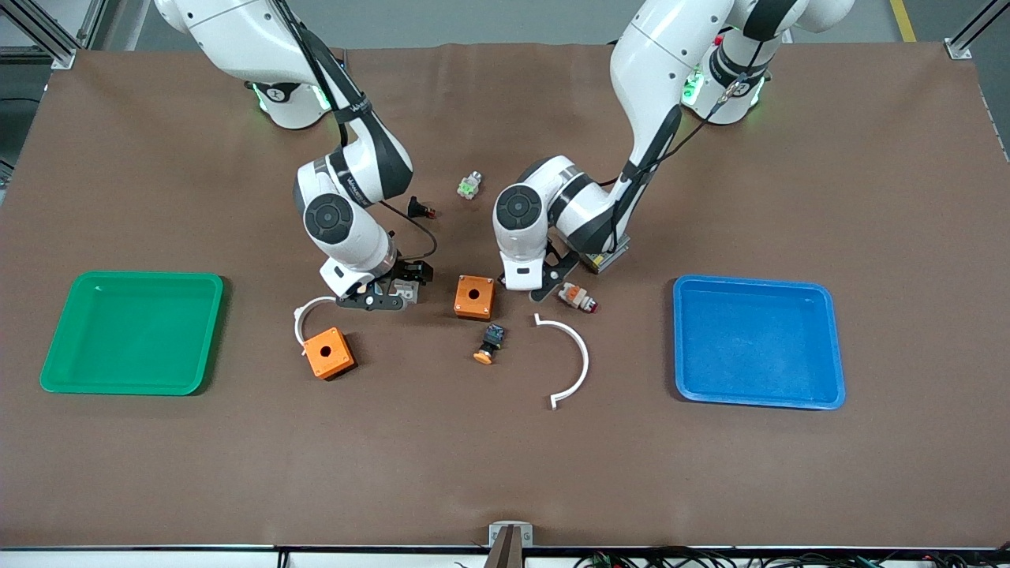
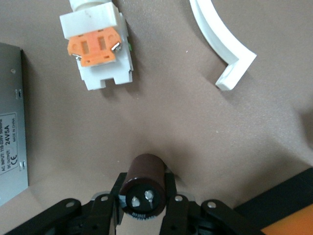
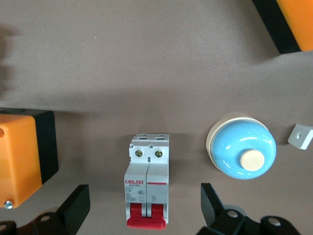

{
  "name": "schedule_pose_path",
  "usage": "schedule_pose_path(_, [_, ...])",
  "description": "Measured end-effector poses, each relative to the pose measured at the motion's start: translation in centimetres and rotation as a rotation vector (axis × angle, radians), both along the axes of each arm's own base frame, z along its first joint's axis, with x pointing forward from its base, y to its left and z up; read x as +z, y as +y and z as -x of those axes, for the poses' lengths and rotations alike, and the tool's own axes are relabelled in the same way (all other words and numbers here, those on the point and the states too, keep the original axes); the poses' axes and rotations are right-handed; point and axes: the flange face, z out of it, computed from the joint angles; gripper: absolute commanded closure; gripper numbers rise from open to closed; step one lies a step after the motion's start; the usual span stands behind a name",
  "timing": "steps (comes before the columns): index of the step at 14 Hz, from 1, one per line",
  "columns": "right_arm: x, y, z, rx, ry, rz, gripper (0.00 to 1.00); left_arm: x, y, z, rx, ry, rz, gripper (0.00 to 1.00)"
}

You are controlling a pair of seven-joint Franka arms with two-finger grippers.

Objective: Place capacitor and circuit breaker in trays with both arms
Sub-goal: 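Close the left gripper on the capacitor while the right gripper grasps the breaker, then carry the capacitor to the blue tray while the right gripper carries the breaker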

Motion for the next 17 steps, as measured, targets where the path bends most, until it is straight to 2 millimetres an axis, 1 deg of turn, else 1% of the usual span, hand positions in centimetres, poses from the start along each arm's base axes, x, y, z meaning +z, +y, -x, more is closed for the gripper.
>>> schedule_pose_path(1, [-0.1, 0.0, 0.0, 0.000, -0.002, 0.000, 0.00, 0.3, 0.0, -0.2, 0.001, -0.005, 0.004, 1.00])
schedule_pose_path(2, [-0.3, 0.0, 0.0, -0.001, -0.004, 0.000, 0.00, 1.0, 0.0, -0.5, 0.004, -0.016, 0.012, 1.00])
schedule_pose_path(3, [-0.6, 0.0, -0.1, -0.002, -0.005, 0.000, 0.00, 2.2, 0.1, -1.0, 0.011, -0.032, 0.024, 1.00])
schedule_pose_path(4, [-0.9, 0.0, 0.0, -0.002, -0.004, 0.001, 0.05, 4.2, 0.5, -2.0, 0.024, -0.054, 0.042, 1.00])
schedule_pose_path(5, [-1.2, 0.0, 0.1, -0.001, -0.002, 0.003, 0.17, 6.5, 1.2, -3.2, 0.043, -0.078, 0.061, 1.00])
schedule_pose_path(6, [-1.5, 0.0, 0.2, -0.001, -0.002, 0.004, 0.26, 9.0, 2.4, -4.5, 0.061, -0.093, 0.068, 1.00])
schedule_pose_path(7, [-1.8, 0.0, 0.3, -0.001, -0.003, 0.005, 0.40, 11.5, 4.3, -5.8, 0.069, -0.101, 0.059, 1.00])
schedule_pose_path(8, [-2.0, 0.0, 0.4, 0.000, -0.001, 0.006, 0.51, 13.7, 6.6, -7.2, 0.070, -0.107, 0.041, 1.00])
schedule_pose_path(9, [-2.1, 0.0, 0.4, 0.000, -0.001, 0.007, 0.60, 15.4, 9.1, -8.6, 0.067, -0.107, 0.027, 1.00])
schedule_pose_path(10, [-2.1, 0.0, 0.4, 0.000, -0.001, 0.007, 0.68, 16.8, 11.7, -10.0, 0.063, -0.106, 0.018, 1.00])
schedule_pose_path(11, [-2.1, 0.0, 0.4, 0.000, -0.001, 0.007, 0.74, 17.7, 14.2, -11.2, 0.058, -0.106, 0.015, 1.00])
schedule_pose_path(12, [-2.1, 0.0, 0.5, 0.001, 0.000, 0.007, 0.79, 18.2, 16.7, -12.4, 0.052, -0.106, 0.013, 1.00])
schedule_pose_path(14, [-2.0, 0.0, 0.5, 0.001, 0.000, 0.007, 0.82, 18.2, 21.2, -14.5, 0.042, -0.098, 0.006, 1.00])
schedule_pose_path(16, [-1.9, 0.0, 0.6, 0.004, 0.018, 0.013, 0.82, 17.2, 25.6, -15.8, 0.007, -0.091, -0.040, 1.00])
schedule_pose_path(17, [-1.5, 0.0, 0.6, 0.006, 0.031, 0.017, 0.82, 16.5, 27.7, -16.2, -0.011, -0.086, -0.074, 1.00])
